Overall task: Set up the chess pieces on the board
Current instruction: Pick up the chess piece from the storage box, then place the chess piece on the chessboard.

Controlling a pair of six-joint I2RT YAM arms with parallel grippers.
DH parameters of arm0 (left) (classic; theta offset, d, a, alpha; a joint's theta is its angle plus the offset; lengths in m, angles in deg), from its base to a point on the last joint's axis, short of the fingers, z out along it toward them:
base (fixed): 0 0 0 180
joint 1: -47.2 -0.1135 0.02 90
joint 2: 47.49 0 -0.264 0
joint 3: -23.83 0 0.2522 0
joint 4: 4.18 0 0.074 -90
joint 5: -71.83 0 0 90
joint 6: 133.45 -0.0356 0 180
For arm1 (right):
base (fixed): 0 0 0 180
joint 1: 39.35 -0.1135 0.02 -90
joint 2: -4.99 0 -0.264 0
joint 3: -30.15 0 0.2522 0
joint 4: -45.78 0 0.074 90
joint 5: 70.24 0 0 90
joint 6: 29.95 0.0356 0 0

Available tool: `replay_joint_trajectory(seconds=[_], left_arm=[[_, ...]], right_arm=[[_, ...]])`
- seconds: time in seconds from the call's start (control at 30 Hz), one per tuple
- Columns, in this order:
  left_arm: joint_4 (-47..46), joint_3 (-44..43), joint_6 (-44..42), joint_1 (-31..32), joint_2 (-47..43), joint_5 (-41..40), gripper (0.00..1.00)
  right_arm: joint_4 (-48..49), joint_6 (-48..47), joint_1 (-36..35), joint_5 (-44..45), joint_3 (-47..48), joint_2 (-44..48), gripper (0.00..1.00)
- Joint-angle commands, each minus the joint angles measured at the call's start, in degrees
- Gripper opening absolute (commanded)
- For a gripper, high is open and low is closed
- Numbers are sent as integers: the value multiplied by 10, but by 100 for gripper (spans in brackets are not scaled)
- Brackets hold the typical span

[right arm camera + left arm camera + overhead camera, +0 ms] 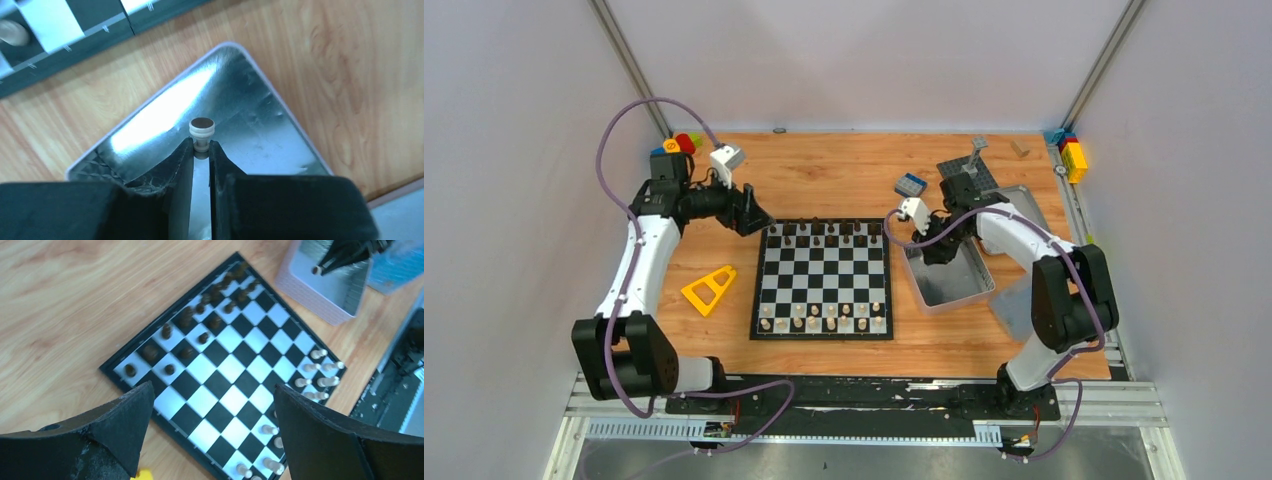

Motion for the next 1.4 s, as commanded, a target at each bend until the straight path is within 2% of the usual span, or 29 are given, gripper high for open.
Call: replay_joint_trajectory(seconds=[0.0,0.17,0.3,0.47,0.7,0.83,1.37], left_arm=[[-38,0,15,63,-23,30,96],[-65,-33,84,147,0,35,95],[-99,-65,186,193,21,35,92],[-126,-104,268,238,54,32,89],[-129,-160,361,262,130,52,72],[-137,-173,383,274,154,64,61],[-138,-179,397,293,190,95,51]], right_arm=[[-44,50,0,-98,81,51,0],[-49,102,-27,-175,146,67,0],[-39,136,-56,-190,194,67,0],[-16,173,-86,-203,241,65,0],[23,201,-117,-193,242,73,0],[41,215,-124,-182,235,75,0],[65,227,-136,-151,226,68,0]])
